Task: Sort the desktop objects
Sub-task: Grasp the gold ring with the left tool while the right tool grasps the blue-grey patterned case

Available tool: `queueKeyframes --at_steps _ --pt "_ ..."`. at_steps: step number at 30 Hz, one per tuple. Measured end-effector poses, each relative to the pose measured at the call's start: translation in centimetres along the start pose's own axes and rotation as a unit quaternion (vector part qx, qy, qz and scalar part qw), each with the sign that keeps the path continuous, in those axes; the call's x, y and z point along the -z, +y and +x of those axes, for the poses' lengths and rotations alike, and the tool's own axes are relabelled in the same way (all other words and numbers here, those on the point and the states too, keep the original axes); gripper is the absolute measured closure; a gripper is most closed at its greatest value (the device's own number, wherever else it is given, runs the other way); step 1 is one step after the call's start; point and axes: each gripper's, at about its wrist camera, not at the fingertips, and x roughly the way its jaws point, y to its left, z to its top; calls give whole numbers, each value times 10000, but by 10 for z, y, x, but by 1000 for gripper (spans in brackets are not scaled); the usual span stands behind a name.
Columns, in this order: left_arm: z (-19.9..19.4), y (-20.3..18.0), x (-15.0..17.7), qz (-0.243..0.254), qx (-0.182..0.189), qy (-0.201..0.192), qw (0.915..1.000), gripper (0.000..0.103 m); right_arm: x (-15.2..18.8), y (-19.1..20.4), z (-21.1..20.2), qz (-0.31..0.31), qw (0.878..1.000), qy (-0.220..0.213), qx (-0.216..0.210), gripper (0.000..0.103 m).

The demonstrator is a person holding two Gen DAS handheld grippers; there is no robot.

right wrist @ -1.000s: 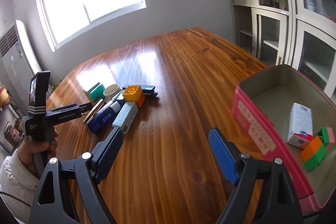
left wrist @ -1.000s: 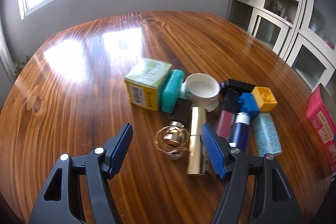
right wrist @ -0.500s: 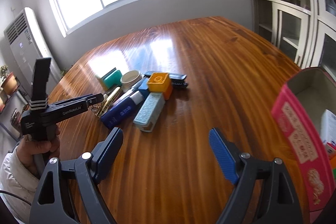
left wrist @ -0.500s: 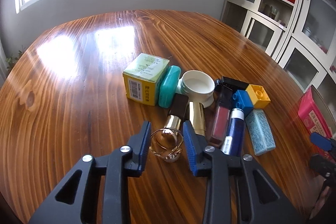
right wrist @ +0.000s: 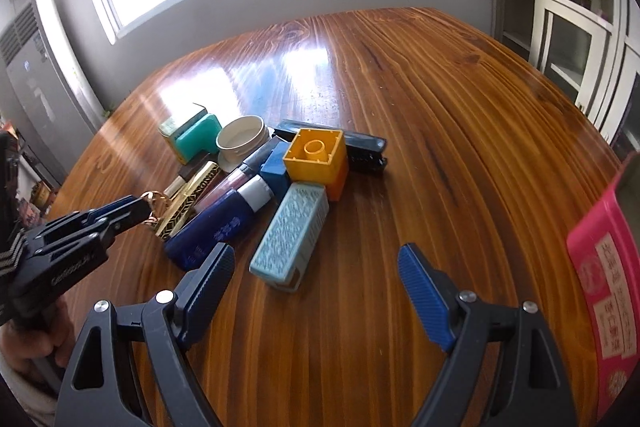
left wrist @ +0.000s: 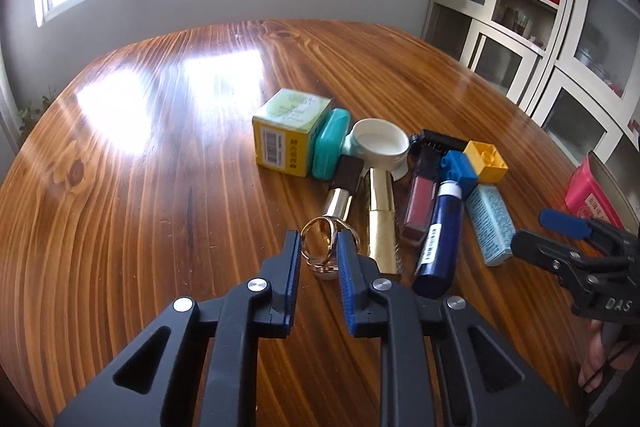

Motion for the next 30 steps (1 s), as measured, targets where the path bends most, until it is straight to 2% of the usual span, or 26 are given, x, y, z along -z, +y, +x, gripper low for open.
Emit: queueKeyframes --at_steps 3,4,6,11,14,18,20,25,27,30 --pt "0 1 1 -29 -4 11 10000 80 -4 5 7 -130 9999 40 96 20" --pt "1 2 0 -38 -13 18 10000 77 -6 8 9 -171 9998 52 104 25" --pt "2 2 0 -45 -78 17 10000 63 -9 11 13 -252 9996 66 143 30" --pt "1 2 0 -113 30 36 9999 55 -12 13 23 -348 9991 139 213 41" --pt "1 1 -1 -96 115 16 9999 42 -13 10 26 -322 9992 184 122 44" --pt "2 0 -3 -59 149 5 9999 42 -11 16 25 -525 9985 110 81 54" --pt "8 4 -4 -68 195 20 9998 40 -8 21 23 -644 9979 78 67 64" --pt "14 6 -11 -144 261 20 9996 39 -4 24 20 -700 9975 31 66 70" --pt "18 10 -13 -227 356 34 9991 39 -3 20 18 -605 9982 35 -8 76" --pt "22 13 -14 -365 573 48 9977 39 -1 12 14 -406 9990 48 -174 76"
